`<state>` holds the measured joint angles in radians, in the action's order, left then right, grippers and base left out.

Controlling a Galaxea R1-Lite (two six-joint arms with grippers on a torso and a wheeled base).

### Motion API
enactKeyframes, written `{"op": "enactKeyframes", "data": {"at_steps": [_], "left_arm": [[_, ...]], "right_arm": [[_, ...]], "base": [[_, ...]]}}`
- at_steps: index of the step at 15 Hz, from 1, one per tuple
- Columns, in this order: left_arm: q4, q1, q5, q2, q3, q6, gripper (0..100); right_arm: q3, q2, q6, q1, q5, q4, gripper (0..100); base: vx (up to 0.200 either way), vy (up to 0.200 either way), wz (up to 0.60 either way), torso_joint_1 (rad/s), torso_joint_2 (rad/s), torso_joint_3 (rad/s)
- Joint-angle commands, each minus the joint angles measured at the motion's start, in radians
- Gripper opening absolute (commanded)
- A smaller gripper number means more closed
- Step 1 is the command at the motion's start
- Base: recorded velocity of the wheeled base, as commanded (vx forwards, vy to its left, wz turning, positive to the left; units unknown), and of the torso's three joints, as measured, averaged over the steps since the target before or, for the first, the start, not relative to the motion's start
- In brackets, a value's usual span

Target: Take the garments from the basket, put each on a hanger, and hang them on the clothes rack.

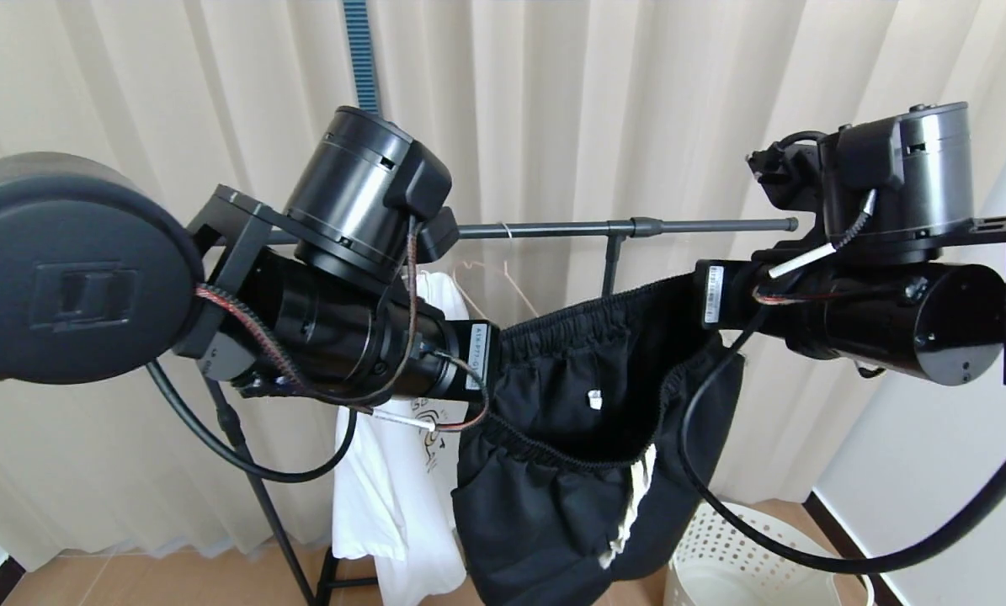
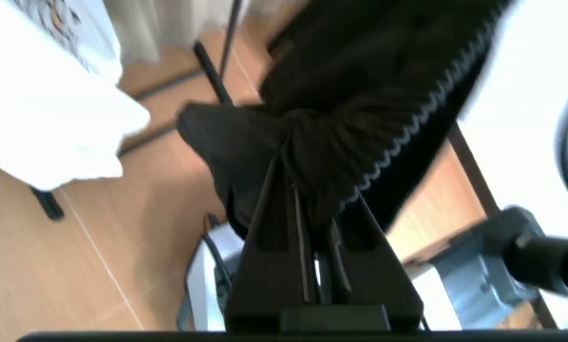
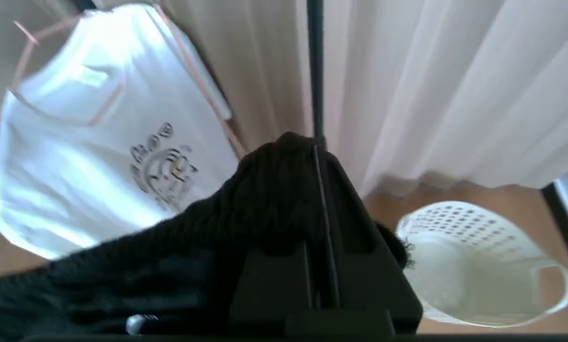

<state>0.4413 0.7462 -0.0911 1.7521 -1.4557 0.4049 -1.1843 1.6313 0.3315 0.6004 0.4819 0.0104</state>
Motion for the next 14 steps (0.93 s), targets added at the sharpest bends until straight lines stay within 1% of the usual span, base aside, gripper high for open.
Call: {"op": "enactKeyframes", "data": {"at_steps": [1,2,3,6,7,9,11,14], "left_arm": [[-0.007,-0.005,-0.032,0.118,-0.083,-0.001,0],[-0.007,-0.001,-0.036,0.147,-0.107,-0.001,0],[-0.006,0.009,-0.036,0.162,-0.124,-0.001,0],[-0.004,0.015,-0.036,0.171,-0.150,-0.008,0],[-0.004,0.016,-0.035,0.167,-0.144,-0.017,100],[-0.004,0.016,-0.033,0.152,-0.133,-0.018,100],[-0.006,0.016,-0.021,0.107,-0.089,-0.031,100],[-0.009,0.012,-0.022,0.098,-0.077,-0.031,100]], "right_arm": [[0.106,-0.096,-0.086,-0.008,0.001,-0.003,0],[0.135,-0.120,-0.131,-0.010,0.001,-0.004,0],[0.152,-0.137,-0.150,-0.018,0.001,-0.007,0],[0.153,-0.140,-0.157,-0.034,0.000,-0.006,0],[0.153,-0.137,-0.157,-0.039,0.000,-0.006,0],[0.147,-0.133,-0.158,-0.056,-0.002,-0.007,0],[0.140,-0.131,-0.164,-0.105,-0.005,-0.009,0],[0.133,-0.146,-0.178,-0.128,-0.006,-0.007,0]], "base": [[0.000,0.000,0.00,0.000,0.00,0.000],[0.000,0.000,0.00,0.000,0.00,0.000],[0.000,0.000,0.00,0.000,0.00,0.000],[0.000,0.000,0.00,0.000,0.00,0.000],[0.000,0.000,0.00,0.000,0.00,0.000],[0.000,0.000,0.00,0.000,0.00,0.000],[0.000,0.000,0.00,0.000,0.00,0.000],[0.000,0.000,0.00,0.000,0.00,0.000]]}}
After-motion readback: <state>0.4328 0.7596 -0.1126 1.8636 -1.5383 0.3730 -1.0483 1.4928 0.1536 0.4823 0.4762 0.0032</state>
